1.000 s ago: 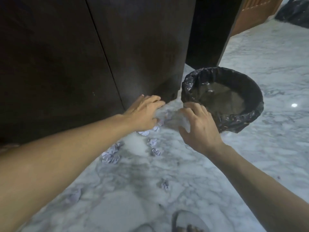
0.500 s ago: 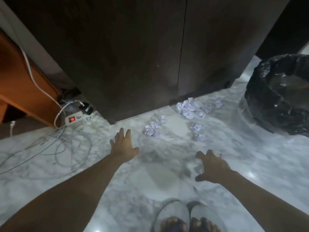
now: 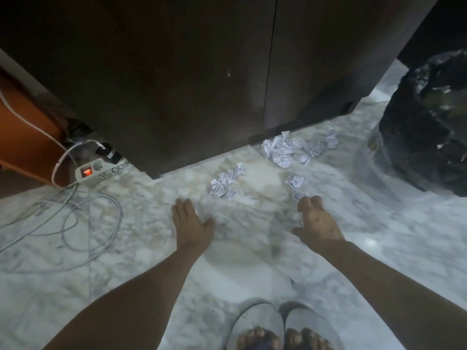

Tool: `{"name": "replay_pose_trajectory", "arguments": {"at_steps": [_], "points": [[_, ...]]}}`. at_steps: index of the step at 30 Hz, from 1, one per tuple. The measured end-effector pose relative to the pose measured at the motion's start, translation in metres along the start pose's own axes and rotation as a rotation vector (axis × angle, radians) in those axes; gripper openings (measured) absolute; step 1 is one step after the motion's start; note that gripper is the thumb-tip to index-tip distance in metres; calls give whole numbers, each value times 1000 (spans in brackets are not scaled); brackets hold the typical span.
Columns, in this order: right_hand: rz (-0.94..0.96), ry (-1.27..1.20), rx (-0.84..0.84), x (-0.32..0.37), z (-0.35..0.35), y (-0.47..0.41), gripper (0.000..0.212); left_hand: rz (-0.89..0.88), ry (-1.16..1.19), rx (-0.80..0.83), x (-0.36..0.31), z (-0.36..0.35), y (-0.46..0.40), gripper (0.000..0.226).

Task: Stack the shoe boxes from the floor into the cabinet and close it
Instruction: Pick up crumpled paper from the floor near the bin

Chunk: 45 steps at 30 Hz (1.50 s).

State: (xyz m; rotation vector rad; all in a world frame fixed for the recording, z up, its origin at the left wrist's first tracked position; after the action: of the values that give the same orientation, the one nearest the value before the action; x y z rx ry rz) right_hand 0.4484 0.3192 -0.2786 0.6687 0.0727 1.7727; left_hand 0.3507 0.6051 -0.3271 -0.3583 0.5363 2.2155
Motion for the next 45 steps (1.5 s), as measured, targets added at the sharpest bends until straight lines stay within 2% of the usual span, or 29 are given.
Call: {"name": "replay_pose_trajectory", "arguments": {"at_steps": [4, 6, 8, 11, 14, 17, 21, 25, 30, 34, 37, 40, 45], "points": [[-50, -85, -50, -10, 7, -8, 61, -90, 82, 28, -35, -7, -2, 111], [-64, -127, -77, -14, 11, -13, 70, -148, 150, 28, -49, -12, -3, 119], [-61, -128, -79, -17, 14, -20, 87, -210, 150, 12, -62, -15, -7, 128], [-41, -83, -26, -17, 16, -35, 113, -259, 95, 18, -76, -20, -16, 132], [-22, -58, 31, -13, 18, -49, 119, -329, 33, 3, -86, -22, -22, 126], [20, -26, 61, -6, 20, -59, 109, -332, -24, 2, -89, -27, -29, 105], [96, 49, 73, 2, 18, -65, 68, -383, -82, -89, -90, -26, -32, 50], [127, 23, 7, -2, 17, -56, 45, -459, -17, -180, -91, -19, -27, 27], [111, -103, -109, -5, 37, -38, 42, -470, 117, -216, -100, -7, -18, 28], [157, -200, -283, 8, 92, -22, 43, -552, 249, -267, -140, 14, -8, 31], [205, -260, -466, 15, 155, -3, 42, -601, 357, -292, -197, 39, -1, 30], [237, -310, -669, 11, 223, 25, 42, -726, 405, -351, -267, 71, 11, 26], [110, -337, -881, -33, 303, 60, 38, -801, 547, -277, -384, 100, 37, 19]]}}
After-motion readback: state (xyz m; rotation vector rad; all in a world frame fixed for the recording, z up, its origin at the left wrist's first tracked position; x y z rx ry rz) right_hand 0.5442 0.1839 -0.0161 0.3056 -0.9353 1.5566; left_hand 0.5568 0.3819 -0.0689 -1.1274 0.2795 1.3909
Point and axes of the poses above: each hand's wrist, its own y-axis away from the middle knuckle, its own z-axis out of the back of the hand, x = y × z, the point moved 7 cm from there along -y, towards the middle knuckle, and after that the axes turned 6 degrees about -y, right-handed, at the moved point
